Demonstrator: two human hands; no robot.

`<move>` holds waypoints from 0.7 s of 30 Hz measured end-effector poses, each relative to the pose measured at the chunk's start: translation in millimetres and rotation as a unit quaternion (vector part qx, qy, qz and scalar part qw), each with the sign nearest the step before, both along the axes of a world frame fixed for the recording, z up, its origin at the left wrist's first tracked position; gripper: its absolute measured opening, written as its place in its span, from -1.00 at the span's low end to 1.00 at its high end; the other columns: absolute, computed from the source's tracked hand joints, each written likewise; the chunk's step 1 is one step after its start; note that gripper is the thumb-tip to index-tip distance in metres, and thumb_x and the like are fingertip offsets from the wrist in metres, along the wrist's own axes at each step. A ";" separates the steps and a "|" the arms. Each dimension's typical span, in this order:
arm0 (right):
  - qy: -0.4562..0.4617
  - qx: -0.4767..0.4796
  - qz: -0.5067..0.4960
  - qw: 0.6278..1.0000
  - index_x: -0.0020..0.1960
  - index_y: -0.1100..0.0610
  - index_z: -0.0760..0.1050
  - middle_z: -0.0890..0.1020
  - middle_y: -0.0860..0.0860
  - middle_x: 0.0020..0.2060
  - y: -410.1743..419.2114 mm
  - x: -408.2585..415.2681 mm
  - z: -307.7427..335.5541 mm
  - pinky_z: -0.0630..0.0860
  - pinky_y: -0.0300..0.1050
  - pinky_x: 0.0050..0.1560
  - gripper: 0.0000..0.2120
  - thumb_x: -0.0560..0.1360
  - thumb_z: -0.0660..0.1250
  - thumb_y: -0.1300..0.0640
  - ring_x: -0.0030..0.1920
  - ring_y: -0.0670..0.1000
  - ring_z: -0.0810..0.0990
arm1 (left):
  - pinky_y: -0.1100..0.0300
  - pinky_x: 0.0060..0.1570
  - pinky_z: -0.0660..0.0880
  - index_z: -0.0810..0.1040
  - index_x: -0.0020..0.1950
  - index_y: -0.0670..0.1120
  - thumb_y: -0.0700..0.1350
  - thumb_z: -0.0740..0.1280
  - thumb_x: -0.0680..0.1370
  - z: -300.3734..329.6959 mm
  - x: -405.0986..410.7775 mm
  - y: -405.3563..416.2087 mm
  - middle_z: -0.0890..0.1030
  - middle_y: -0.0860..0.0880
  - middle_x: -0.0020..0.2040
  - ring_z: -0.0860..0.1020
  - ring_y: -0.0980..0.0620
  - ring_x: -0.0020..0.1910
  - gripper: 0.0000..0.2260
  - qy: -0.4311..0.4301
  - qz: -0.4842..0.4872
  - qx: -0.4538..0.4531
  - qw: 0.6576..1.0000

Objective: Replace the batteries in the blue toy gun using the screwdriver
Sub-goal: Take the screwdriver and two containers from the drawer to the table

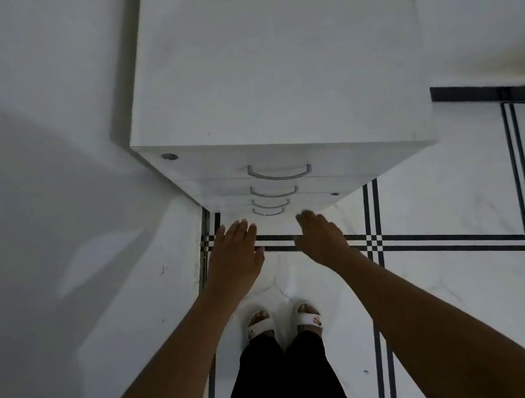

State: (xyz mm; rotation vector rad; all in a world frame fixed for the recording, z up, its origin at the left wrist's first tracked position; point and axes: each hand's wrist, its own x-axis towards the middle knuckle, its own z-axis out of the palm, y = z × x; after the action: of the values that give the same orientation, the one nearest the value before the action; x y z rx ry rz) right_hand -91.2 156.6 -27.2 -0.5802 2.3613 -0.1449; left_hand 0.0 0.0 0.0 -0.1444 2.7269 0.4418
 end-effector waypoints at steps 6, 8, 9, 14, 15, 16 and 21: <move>-0.043 -0.002 -0.044 0.998 0.53 0.16 -0.03 0.01 0.02 0.53 -33.7 -37.9 -43.2 0.40 0.05 0.21 -0.36 0.53 0.19 0.23 0.36 0.17 0.32 | -0.10 0.13 0.48 0.61 0.13 -0.24 -0.02 0.23 0.47 -23.1 -17.4 -11.3 0.64 -0.20 0.10 0.62 -0.13 0.09 -0.62 0.021 -0.025 -0.062 0.998; -0.038 0.005 -0.046 0.998 0.53 0.15 -0.05 0.01 0.03 0.53 -31.6 -35.2 -46.9 0.42 0.03 0.17 -0.34 0.53 0.19 0.25 0.33 0.18 0.36 | -0.07 0.07 0.52 0.63 0.09 -0.21 0.02 0.12 0.47 -20.9 -17.6 -13.7 0.67 -0.16 0.05 0.64 -0.09 0.05 -0.57 0.013 -0.025 -0.070 0.997; -0.037 0.010 -0.039 0.998 0.53 0.14 -0.06 -0.01 0.02 0.53 -30.1 -32.9 -45.7 0.42 0.03 0.18 -0.34 0.53 0.18 0.25 0.32 0.18 0.36 | -0.07 0.07 0.51 0.63 0.10 -0.21 0.02 0.09 0.48 -18.0 -16.6 -12.7 0.66 -0.16 0.05 0.64 -0.09 0.05 -0.55 0.018 -0.022 -0.069 0.997; -0.082 0.039 0.005 0.996 0.54 0.12 -0.10 -0.04 0.02 0.54 -18.9 -13.0 -30.2 0.39 0.05 0.27 -0.35 0.56 0.15 0.21 0.36 0.15 0.33 | -0.11 0.18 0.42 0.53 0.25 -0.23 0.06 0.08 0.51 -9.3 -4.7 -7.0 0.60 -0.20 0.18 0.59 -0.14 0.16 -0.50 0.047 0.013 -0.049 0.998; -0.065 0.032 0.009 0.997 0.53 0.14 -0.02 0.05 0.05 0.53 -17.5 -6.9 -23.9 0.39 0.04 0.28 -0.40 0.56 0.15 0.20 0.36 0.13 0.35 | -0.12 0.21 0.38 0.49 0.29 -0.23 0.07 0.08 0.53 -7.2 -3.3 -6.7 0.57 -0.21 0.22 0.56 -0.15 0.20 -0.49 0.063 0.024 -0.042 0.997; -0.029 0.007 0.001 1.000 0.50 0.17 0.10 0.21 0.09 0.49 -16.2 -0.3 -15.6 0.37 0.01 0.29 -0.47 0.56 0.15 0.20 0.34 0.12 0.38 | -0.13 0.23 0.33 0.45 0.32 -0.21 0.09 0.05 0.55 -3.1 -2.7 -6.7 0.55 -0.21 0.25 0.54 -0.16 0.22 -0.49 0.069 0.032 -0.030 0.997; 0.188 -0.102 -0.017 0.977 0.21 0.24 0.52 0.63 0.17 0.11 -7.9 16.7 4.3 0.52 0.10 0.13 -0.50 0.30 0.53 0.20 0.11 0.17 0.63 | -0.18 0.22 0.37 0.42 0.34 -0.18 0.16 -0.17 0.62 6.7 -0.1 -6.0 0.53 -0.20 0.27 0.52 -0.16 0.25 -0.41 0.018 0.047 -0.014 0.999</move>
State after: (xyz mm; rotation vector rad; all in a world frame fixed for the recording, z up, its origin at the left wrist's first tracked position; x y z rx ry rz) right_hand -74.5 148.8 -22.9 -0.7186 2.7455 -0.3212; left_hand -0.1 -6.0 6.7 -0.2758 2.7715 0.4379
